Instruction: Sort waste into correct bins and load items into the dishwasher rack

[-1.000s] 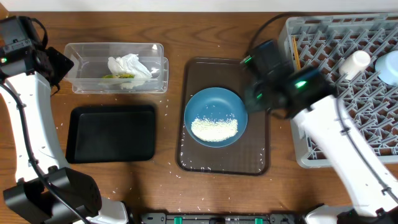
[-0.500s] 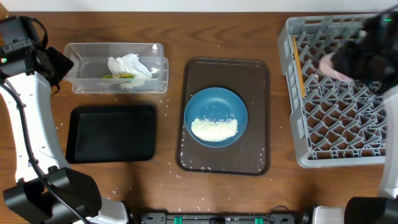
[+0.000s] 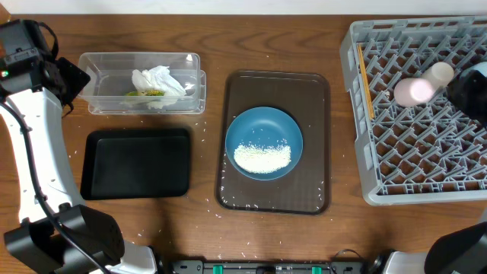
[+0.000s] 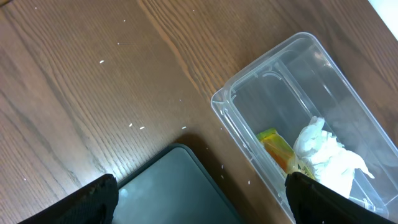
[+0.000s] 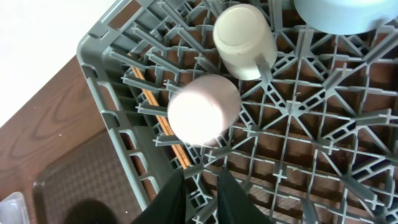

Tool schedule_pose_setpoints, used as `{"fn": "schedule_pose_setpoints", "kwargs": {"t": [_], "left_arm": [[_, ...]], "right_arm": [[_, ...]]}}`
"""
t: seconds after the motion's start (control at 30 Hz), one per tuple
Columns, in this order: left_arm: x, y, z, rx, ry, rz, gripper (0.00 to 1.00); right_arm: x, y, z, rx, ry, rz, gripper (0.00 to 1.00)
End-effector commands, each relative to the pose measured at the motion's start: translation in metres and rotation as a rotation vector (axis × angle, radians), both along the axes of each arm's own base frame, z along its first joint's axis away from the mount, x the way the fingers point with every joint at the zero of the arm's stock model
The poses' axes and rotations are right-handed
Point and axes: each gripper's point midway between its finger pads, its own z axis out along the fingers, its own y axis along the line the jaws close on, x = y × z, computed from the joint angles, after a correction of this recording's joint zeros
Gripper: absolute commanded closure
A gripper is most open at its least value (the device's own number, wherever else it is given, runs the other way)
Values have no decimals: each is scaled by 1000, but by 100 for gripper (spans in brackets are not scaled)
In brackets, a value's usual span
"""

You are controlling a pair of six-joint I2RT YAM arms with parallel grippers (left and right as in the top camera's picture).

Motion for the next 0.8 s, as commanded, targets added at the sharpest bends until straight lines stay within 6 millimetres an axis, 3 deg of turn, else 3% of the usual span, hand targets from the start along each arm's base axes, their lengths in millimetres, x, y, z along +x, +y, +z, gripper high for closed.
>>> {"fn": "schedule_pose_setpoints", "kwargs": {"t": [0.0,0.2,0.37,0.47,0.57,0.63,0.77], "left_arm": [[-1,4,1,16,11,-5,11],[-1,4,1,16,11,-5,11],[-1,4,1,16,11,-5,11],[-1,4,1,16,11,-5,11],[-1,4,1,16,11,-5,11],[-1,4,1,16,11,-5,11],[-1,4,1,16,11,-5,11]], "right_arm": [[3,8,4,49,-41,50,82],[6,22,5,41,-53,130,63],[6,41,3,59,-38,182,61],[8,76,6,106,-60,316,58],[9,123,9,118,-82,499,44],[8,158,6,85,-64,605,33],[5,215,-9,-56,12,715,25]]}}
